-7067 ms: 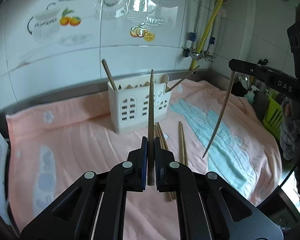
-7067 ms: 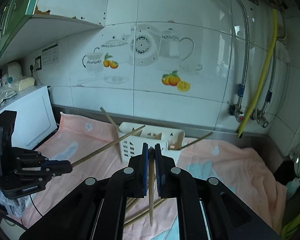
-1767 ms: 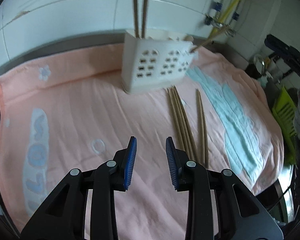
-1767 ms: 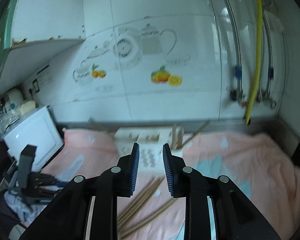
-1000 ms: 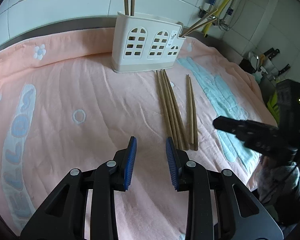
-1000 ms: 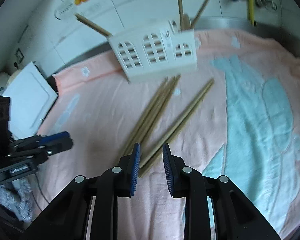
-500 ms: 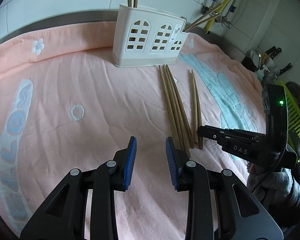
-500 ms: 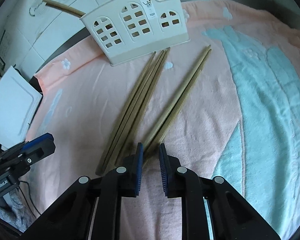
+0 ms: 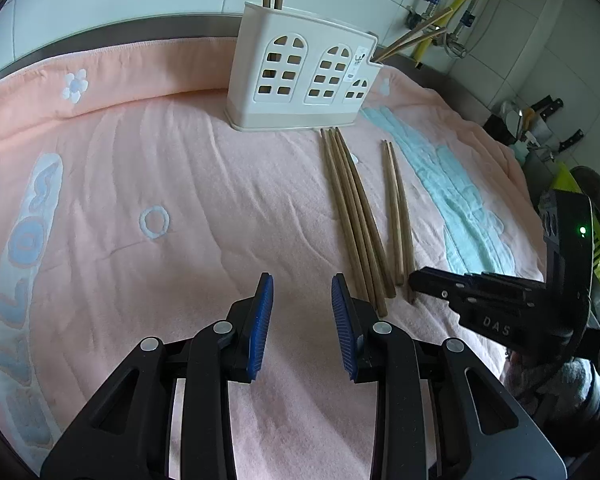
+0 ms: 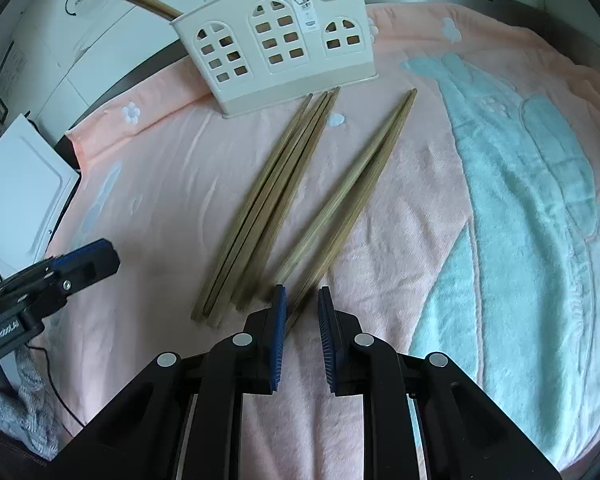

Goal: Organize utensils
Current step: 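Move both open tools back down to the chopsticks on the towel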

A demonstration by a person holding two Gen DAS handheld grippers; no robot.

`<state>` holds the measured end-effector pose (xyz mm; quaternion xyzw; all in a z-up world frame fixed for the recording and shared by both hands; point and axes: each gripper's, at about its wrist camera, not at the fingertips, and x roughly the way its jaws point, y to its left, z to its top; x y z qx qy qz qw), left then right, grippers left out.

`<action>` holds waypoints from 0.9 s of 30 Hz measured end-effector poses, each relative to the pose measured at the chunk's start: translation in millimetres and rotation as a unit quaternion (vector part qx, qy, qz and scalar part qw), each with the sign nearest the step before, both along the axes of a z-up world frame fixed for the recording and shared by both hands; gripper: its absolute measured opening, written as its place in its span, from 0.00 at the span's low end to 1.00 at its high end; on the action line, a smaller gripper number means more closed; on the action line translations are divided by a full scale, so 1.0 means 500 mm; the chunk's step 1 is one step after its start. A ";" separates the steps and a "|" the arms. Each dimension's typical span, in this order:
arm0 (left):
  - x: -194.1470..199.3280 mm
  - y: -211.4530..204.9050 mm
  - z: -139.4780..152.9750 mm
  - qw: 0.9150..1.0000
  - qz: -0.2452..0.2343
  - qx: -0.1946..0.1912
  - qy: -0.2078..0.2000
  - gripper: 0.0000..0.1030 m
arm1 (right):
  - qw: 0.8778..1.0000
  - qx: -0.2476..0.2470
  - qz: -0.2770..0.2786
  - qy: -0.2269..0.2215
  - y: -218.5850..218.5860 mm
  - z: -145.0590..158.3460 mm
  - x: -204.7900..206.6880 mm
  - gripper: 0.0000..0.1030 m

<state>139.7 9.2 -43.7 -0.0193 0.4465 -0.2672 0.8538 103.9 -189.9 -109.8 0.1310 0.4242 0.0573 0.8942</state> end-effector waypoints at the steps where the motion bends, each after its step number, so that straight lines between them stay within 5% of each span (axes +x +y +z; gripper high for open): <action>1: 0.000 0.000 -0.001 1.000 -0.001 0.000 0.001 0.30 | 1.000 -0.004 -0.001 -0.001 0.000 0.000 -0.003 0.16; 27: -0.008 -0.069 -0.037 0.999 -0.043 0.003 0.022 0.30 | 0.996 -0.081 -0.042 -0.022 0.003 0.002 -0.021 0.18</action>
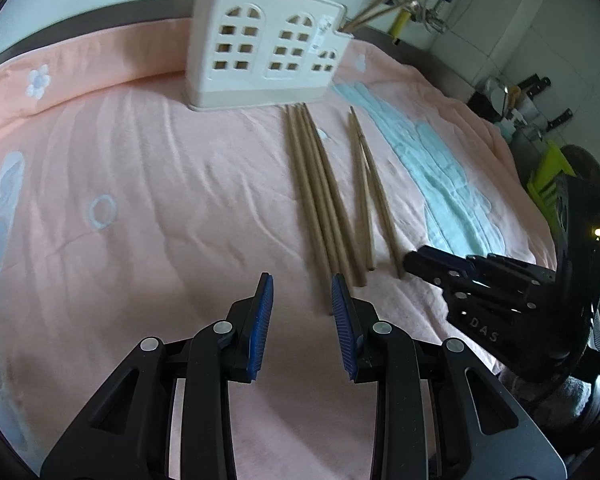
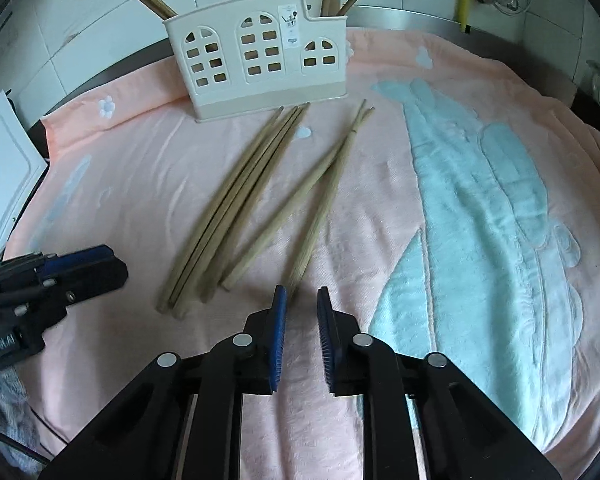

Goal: Organize utensils
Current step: 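Move both open tools back down to the chopsticks on the towel, then close left tool on a chopstick while right tool grasps another chopstick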

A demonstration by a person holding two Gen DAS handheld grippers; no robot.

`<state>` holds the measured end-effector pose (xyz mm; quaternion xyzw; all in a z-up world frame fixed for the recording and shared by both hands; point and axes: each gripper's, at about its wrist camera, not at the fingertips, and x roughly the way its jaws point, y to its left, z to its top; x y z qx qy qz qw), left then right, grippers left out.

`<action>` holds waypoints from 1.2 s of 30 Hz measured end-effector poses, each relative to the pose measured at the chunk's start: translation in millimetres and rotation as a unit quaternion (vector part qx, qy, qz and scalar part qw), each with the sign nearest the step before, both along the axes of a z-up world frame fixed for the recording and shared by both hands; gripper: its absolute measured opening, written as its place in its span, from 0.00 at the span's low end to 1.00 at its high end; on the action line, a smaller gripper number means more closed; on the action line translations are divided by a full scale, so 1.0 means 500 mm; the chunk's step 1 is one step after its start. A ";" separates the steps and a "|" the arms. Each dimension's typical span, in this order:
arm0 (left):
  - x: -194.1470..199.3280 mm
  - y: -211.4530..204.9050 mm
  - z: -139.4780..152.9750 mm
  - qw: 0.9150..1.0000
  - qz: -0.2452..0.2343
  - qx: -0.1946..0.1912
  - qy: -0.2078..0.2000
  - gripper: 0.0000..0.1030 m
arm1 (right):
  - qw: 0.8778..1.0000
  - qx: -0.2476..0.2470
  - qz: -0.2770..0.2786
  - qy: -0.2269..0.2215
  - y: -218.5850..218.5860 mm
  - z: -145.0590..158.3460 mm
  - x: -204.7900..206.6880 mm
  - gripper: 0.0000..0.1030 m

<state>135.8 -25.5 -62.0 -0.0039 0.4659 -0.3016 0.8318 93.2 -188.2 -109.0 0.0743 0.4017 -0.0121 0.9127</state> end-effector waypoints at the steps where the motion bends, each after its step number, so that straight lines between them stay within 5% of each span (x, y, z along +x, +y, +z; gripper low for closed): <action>1: 0.001 -0.009 -0.005 1.000 -0.003 0.001 0.003 0.30 | 1.000 -0.003 -0.001 -0.003 -0.002 0.000 0.002 0.19; 7: 0.016 -0.052 -0.029 1.000 -0.001 0.013 0.018 0.29 | 1.000 -0.009 -0.007 -0.005 -0.021 -0.002 0.005 0.11; 13: 0.038 -0.055 -0.041 1.000 0.015 0.004 0.028 0.15 | 1.000 -0.017 -0.002 -0.018 -0.026 -0.001 -0.009 0.08; 19: 0.048 -0.063 -0.045 0.999 0.025 0.022 0.022 0.13 | 0.999 0.022 0.008 -0.037 -0.026 0.015 -0.012 0.23; 23: 0.050 -0.091 -0.043 0.997 0.032 0.070 -0.010 0.06 | 0.999 0.029 0.014 -0.034 -0.017 0.012 -0.011 0.23; 36: 0.066 -0.056 -0.045 0.998 0.040 0.040 -0.013 0.07 | 0.999 0.020 0.016 -0.028 0.006 -0.007 0.016 0.24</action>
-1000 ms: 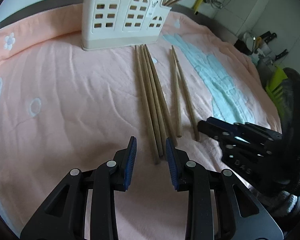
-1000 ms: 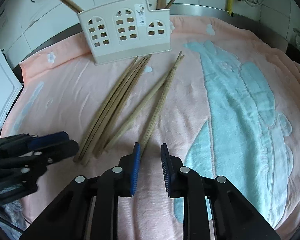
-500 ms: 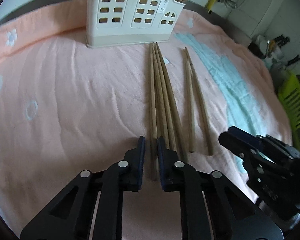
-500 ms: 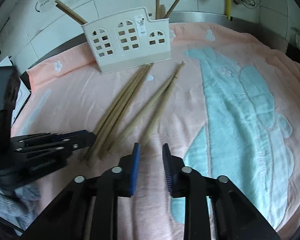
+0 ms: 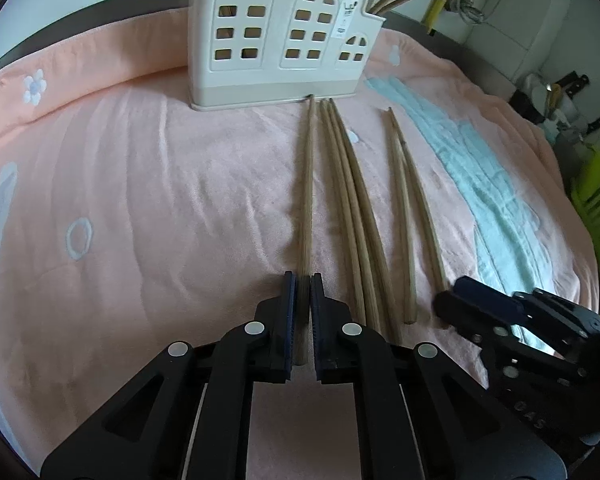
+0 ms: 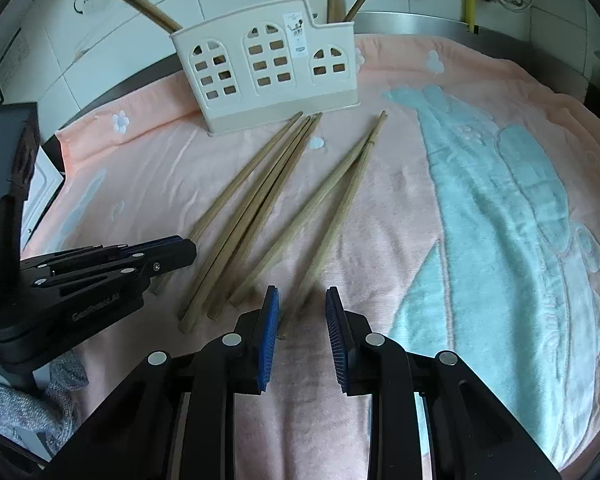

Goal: Organize utensils
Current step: 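Close left tool on a chopstick while right tool grasps another chopstick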

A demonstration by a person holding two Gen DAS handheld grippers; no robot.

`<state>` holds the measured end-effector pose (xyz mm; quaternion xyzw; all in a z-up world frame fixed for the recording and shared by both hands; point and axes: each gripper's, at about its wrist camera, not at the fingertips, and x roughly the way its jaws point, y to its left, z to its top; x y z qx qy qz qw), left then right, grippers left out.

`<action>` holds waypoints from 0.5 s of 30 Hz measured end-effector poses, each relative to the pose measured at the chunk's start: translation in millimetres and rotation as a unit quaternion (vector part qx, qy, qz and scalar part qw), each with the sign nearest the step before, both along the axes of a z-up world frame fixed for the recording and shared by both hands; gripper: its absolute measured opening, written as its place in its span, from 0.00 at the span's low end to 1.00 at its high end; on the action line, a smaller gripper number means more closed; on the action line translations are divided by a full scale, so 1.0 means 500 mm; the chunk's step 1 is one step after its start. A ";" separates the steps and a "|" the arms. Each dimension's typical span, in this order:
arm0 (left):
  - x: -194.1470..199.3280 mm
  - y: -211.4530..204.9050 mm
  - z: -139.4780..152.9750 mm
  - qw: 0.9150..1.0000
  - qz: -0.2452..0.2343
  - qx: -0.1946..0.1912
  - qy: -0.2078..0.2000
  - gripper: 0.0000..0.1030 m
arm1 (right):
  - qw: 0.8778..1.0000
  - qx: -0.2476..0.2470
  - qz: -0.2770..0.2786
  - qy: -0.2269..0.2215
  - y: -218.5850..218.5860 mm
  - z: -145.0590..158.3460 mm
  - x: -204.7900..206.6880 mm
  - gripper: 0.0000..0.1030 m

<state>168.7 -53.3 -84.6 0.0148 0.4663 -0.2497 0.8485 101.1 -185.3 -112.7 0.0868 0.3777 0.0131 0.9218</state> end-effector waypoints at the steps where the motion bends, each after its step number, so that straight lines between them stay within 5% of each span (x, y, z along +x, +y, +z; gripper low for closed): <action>1: 0.004 0.006 -0.001 1.000 -0.001 -0.012 0.006 0.07 | 1.000 -0.006 -0.002 -0.002 0.002 0.000 0.003 0.23; 4: 0.013 0.017 -0.005 0.999 -0.003 -0.035 0.019 0.07 | 1.000 -0.019 -0.010 0.001 0.004 -0.001 0.010 0.19; 9: 0.006 0.000 -0.003 1.000 -0.010 -0.011 0.003 0.06 | 1.000 -0.024 -0.019 0.000 -0.008 0.003 0.001 0.11; 15: 0.000 0.013 0.020 1.000 -0.007 -0.024 -0.009 0.05 | 0.997 -0.062 -0.018 -0.038 -0.024 0.038 -0.048 0.07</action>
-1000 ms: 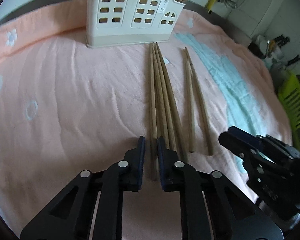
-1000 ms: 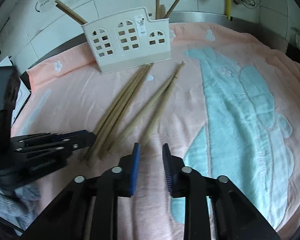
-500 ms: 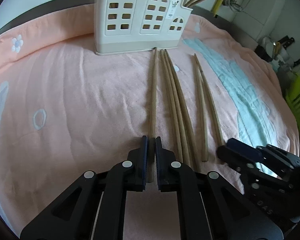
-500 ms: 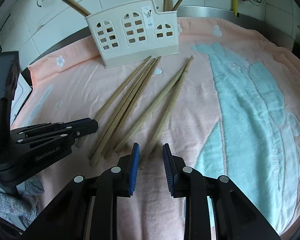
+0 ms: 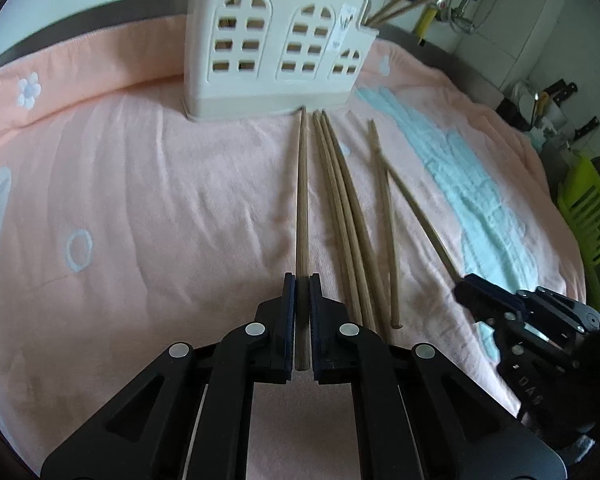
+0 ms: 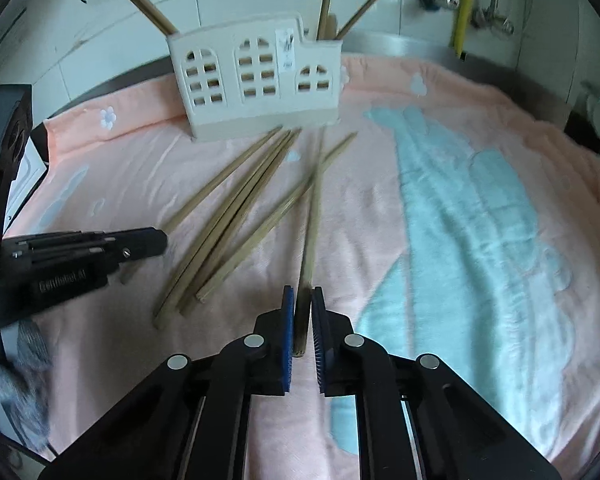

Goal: Organize utensils
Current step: 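Lift both held chopsticks up toward the white holder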

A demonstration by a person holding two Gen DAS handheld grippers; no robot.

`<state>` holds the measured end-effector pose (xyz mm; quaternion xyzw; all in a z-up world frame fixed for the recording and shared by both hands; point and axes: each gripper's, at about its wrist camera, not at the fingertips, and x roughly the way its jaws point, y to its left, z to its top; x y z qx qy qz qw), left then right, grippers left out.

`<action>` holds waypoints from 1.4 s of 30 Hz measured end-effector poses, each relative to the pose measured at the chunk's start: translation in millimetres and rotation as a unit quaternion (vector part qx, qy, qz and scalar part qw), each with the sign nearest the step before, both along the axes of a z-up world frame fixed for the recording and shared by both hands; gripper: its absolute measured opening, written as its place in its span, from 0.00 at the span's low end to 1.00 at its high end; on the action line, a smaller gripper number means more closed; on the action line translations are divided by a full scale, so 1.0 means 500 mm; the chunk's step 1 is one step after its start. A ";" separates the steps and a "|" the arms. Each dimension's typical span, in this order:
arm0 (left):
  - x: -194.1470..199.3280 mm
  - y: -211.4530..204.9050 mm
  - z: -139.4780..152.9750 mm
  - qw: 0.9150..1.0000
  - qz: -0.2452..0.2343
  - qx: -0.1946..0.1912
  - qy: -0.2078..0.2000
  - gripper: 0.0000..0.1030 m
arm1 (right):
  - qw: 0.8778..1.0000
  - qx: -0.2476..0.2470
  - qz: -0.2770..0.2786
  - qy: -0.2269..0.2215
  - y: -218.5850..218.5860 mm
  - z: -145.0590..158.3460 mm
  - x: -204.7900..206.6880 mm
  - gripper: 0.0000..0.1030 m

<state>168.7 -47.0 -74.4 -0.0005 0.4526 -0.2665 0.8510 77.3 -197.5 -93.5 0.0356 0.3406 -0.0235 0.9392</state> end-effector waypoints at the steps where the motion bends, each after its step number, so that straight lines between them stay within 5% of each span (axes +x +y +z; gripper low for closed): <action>1: -0.003 0.004 0.009 1.000 0.001 -0.004 -0.005 0.05 | 1.000 -0.004 0.003 -0.013 -0.005 0.014 -0.011 0.07; 10: -0.032 0.038 0.154 0.995 0.001 -0.045 -0.086 0.05 | 0.990 -0.030 0.046 -0.128 -0.027 0.176 -0.040 0.07; 22: -0.007 0.055 0.296 0.987 0.020 -0.079 -0.141 0.05 | 0.985 -0.045 0.103 -0.134 -0.064 0.317 0.081 0.07; 32: 0.011 0.041 0.387 0.980 0.016 -0.079 -0.179 0.05 | 0.974 -0.056 0.124 -0.181 -0.062 0.448 0.124 0.07; 42: 0.015 0.057 0.520 0.959 0.040 -0.107 -0.258 0.05 | 0.966 -0.063 0.113 -0.223 -0.068 0.535 0.148 0.07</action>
